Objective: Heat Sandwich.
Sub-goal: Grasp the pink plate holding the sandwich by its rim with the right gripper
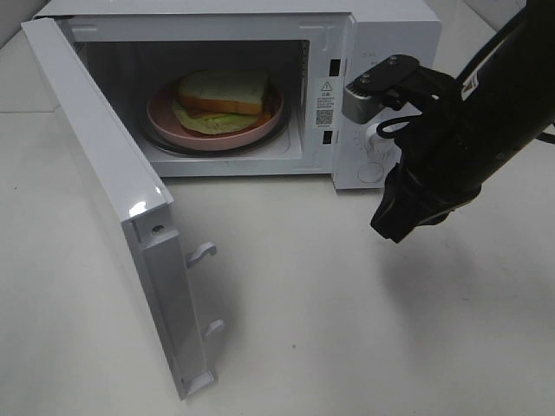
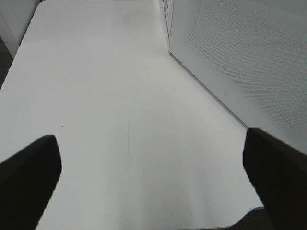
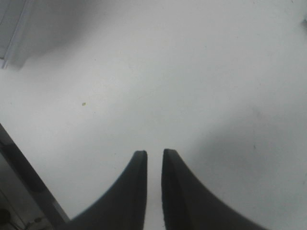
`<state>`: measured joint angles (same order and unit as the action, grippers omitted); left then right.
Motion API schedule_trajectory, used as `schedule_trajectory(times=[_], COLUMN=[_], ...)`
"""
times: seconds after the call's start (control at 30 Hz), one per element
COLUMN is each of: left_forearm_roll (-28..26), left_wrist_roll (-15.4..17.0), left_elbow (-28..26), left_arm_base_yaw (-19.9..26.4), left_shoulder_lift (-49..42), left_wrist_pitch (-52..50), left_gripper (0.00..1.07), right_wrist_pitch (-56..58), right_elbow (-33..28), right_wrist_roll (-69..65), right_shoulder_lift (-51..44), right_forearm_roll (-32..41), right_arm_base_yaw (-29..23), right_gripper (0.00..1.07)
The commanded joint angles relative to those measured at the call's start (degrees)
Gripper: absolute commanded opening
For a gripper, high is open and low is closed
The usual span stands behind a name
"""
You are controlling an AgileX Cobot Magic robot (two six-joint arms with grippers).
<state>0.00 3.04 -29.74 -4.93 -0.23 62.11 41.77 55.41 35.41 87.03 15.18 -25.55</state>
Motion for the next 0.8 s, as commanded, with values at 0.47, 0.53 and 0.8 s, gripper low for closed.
schedule_trajectory(times=[0.47, 0.53, 0.8], left_forearm_roll=[0.0, 0.0, 0.0], left_wrist_roll=[0.3, 0.3, 0.3], left_elbow=[0.0, 0.0, 0.0], left_arm_base_yaw=[0.2, 0.2, 0.2], left_shoulder_lift=[-0.9, -0.9, -0.9], left_wrist_pitch=[-0.7, -0.7, -0.7], left_gripper=[0.98, 0.98, 0.98], right_wrist_pitch=[0.1, 0.1, -1.2], right_elbow=[0.3, 0.3, 0.3], right_wrist_roll=[42.3, 47.9, 48.6], right_shoulder_lift=[-0.4, -0.4, -0.4], right_forearm_roll=[-0.2, -1.7, -6.8], right_arm_base_yaw=[0.1, 0.1, 0.1], right_gripper=[0.17, 0.18, 0.36])
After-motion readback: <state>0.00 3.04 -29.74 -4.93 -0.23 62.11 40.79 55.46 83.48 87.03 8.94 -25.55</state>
